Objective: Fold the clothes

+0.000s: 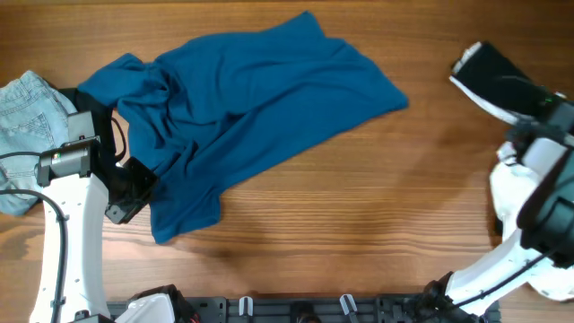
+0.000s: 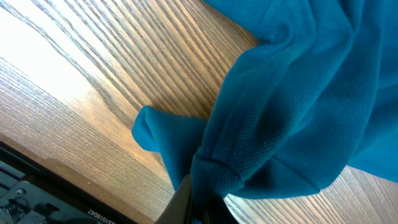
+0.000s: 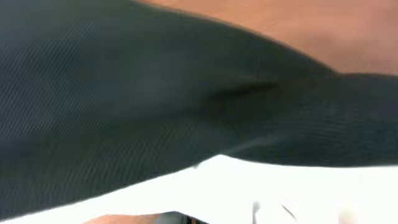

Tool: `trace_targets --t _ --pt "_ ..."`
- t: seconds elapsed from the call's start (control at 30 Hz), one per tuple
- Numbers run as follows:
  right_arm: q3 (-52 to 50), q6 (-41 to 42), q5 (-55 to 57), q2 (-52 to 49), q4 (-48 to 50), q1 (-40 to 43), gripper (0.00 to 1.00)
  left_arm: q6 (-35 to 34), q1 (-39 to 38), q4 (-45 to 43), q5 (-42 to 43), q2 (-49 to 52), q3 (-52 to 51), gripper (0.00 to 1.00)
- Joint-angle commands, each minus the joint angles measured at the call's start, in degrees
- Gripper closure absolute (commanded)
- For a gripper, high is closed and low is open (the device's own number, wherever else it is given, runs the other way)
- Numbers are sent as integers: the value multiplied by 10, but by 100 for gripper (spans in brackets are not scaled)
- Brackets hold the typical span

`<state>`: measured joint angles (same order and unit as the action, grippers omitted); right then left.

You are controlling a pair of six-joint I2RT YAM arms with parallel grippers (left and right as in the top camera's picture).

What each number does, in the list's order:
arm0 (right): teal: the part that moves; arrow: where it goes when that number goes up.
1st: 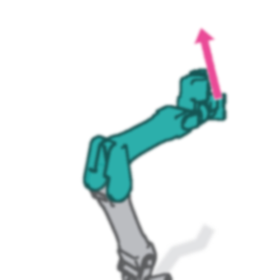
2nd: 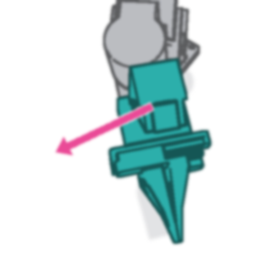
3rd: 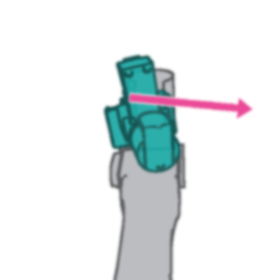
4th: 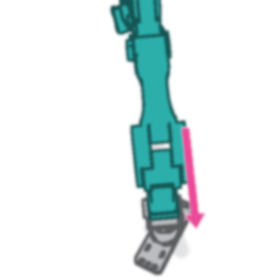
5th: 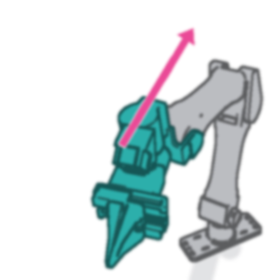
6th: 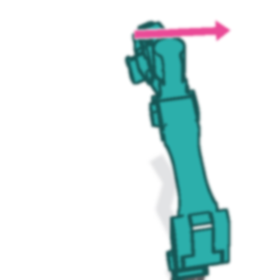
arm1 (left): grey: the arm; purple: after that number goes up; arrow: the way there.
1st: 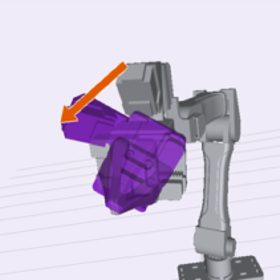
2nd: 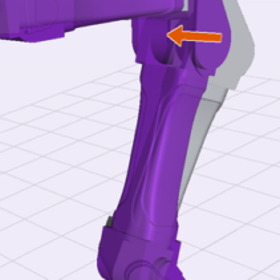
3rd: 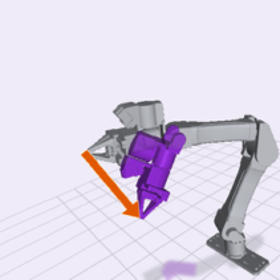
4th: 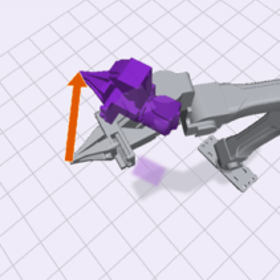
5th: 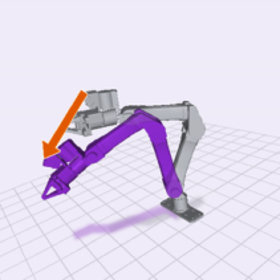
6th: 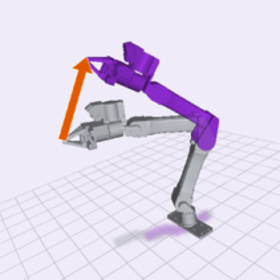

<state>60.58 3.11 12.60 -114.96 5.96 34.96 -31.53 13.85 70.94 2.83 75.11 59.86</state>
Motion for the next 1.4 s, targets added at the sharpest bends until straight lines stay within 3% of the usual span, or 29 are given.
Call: trace_targets --t 0.0,0.07,0.2,0.23,0.3,0.47,0.67,0.8,1.17,1.2,1.3,1.37 --pt "56 43 -41 -7 -54 47 96 11 2 3 -7 0 0 96" --pt "83 24 -157 0 -81 45 87 11 2 2 -8 0 0 96" --pt "109 -42 -411 31 -116 1 46 11 2 3 -8 0 0 96" --pt "109 -44 -441 41 -130 -19 40 11 2 3 -8 0 0 96" --pt "109 -44 -460 47 -171 -61 38 11 2 3 -8 0 0 96" --pt "97 -43 -396 45 -254 -165 38 11 2 3 -8 0 0 96" --pt "74 108 -264 45 -263 -276 38 11 2 5 -8 0 0 96" --pt "70 208 -215 41 -255 -319 38 11 2 8 -8 0 0 96" --pt "70 305 -187 -19 -199 -373 46 11 2 9 -8 0 0 96" --pt "70 305 -181 -19 -199 -374 50 11 2 9 -8 0 0 96" --pt "70 305 -162 -18 -193 -372 73 11 2 7 -8 0 0 96" --pt "70 299 -155 -18 -183 -372 96 11 2 6 -8 0 0 96"
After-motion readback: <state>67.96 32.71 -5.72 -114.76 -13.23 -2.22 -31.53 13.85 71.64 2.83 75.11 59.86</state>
